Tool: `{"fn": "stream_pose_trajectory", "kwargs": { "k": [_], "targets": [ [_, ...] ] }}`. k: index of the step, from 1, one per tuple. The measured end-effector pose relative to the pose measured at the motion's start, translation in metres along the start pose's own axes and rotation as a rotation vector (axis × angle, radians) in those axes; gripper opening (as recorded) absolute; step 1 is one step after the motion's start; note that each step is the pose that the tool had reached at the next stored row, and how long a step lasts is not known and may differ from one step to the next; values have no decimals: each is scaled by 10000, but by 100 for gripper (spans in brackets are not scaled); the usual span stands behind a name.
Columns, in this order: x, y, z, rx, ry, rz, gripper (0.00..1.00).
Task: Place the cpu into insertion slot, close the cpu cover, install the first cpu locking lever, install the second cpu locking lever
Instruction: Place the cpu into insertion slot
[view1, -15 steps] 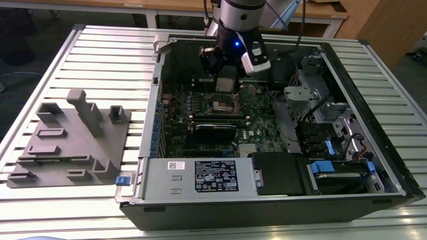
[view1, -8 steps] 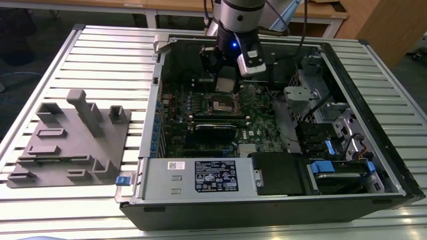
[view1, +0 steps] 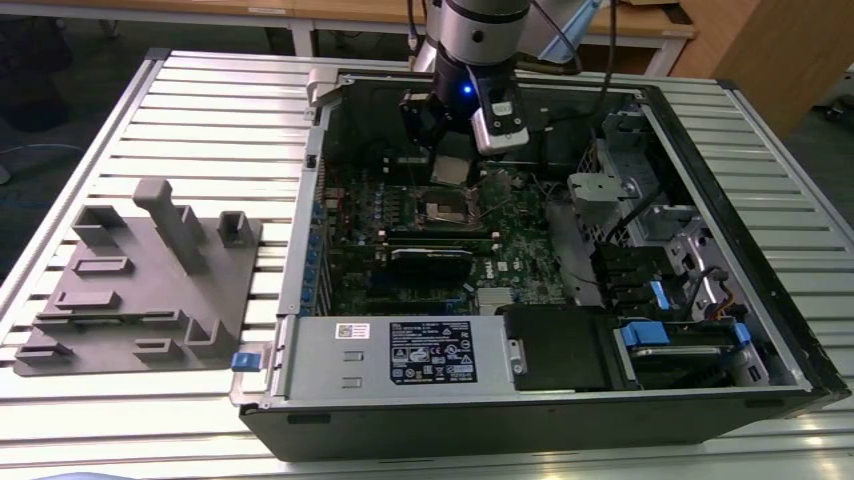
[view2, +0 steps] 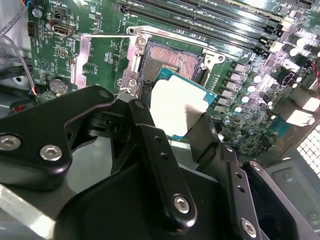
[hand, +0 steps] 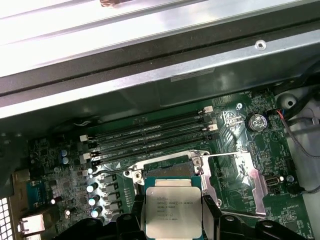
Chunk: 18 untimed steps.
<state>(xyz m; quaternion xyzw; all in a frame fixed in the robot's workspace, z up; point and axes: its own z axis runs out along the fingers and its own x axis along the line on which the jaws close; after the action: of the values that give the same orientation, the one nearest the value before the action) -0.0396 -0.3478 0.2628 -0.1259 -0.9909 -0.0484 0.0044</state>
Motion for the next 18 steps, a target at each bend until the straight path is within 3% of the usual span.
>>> {"fn": "stream_pose_trajectory", "kwargs": {
  "k": [6, 15, 18],
  "targets": [
    [0, 0, 5, -15, -68, 728, 54],
    [0, 0, 5, -17, -74, 781, 54],
    [0, -1, 6, -23, -101, 1059, 54]
  ]
}}
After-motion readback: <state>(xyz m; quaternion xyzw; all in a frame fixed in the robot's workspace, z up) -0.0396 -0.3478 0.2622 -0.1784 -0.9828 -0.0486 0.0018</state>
